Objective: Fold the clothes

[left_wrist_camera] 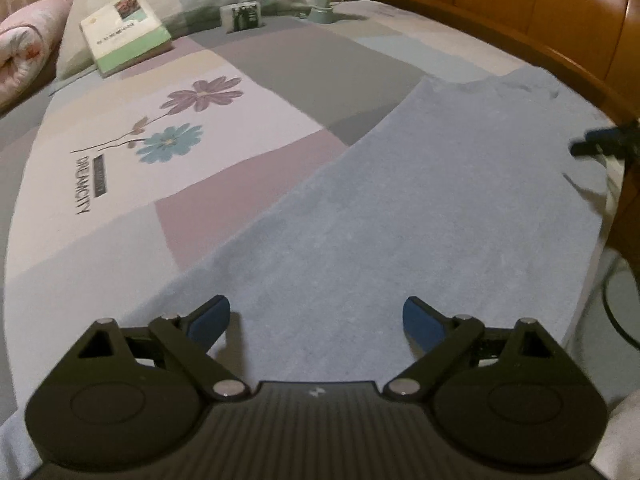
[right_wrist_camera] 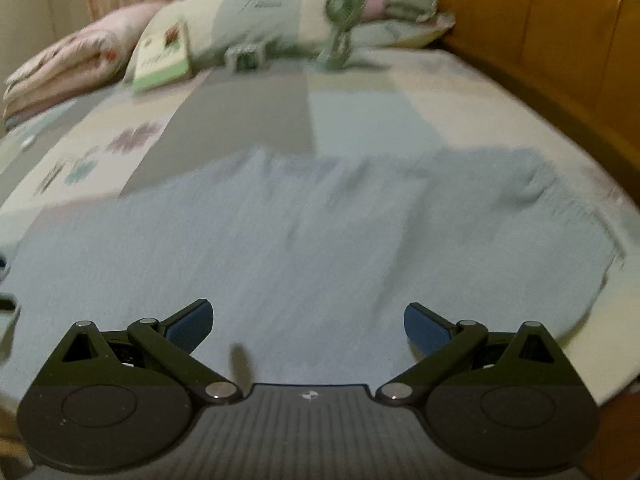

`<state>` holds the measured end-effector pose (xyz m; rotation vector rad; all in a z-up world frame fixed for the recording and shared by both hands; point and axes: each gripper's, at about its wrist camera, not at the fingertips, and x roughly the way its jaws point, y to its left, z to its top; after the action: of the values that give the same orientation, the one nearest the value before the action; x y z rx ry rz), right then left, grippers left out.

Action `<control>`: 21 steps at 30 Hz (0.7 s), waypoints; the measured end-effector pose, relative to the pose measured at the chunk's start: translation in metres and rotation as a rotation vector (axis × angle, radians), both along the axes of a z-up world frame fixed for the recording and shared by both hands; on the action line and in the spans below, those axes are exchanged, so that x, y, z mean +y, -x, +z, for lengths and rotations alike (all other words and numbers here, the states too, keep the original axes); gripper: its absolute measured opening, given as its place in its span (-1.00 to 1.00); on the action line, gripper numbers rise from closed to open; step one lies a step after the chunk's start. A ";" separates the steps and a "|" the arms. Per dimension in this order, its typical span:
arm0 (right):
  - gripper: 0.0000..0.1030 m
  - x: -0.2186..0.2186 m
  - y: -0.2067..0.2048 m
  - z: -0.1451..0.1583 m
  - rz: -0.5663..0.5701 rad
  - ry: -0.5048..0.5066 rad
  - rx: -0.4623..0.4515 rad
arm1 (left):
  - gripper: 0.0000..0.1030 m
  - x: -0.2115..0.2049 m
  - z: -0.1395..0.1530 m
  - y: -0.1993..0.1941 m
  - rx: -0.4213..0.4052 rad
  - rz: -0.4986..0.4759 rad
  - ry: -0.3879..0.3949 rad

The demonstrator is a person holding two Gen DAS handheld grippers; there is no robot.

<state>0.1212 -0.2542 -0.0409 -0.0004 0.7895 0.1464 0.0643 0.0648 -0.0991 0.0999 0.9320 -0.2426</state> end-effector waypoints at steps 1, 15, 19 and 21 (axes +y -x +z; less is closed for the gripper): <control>1.00 -0.010 -0.010 -0.001 -0.028 0.002 0.003 | 0.81 -0.001 -0.003 -0.002 0.012 0.004 -0.001; 1.00 -0.066 -0.058 -0.005 -0.175 0.065 0.020 | 0.83 -0.004 -0.003 -0.012 0.044 0.025 -0.032; 1.00 -0.089 -0.084 -0.024 -0.243 0.104 0.084 | 0.83 0.000 -0.005 -0.012 0.047 0.042 -0.012; 1.00 -0.097 -0.087 -0.025 -0.254 0.095 0.092 | 0.84 -0.001 -0.005 -0.012 0.046 0.045 -0.015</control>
<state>0.2085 -0.3513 -0.0664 0.0167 0.8802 -0.1326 0.0761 0.0638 -0.1043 0.0872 0.9806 -0.1970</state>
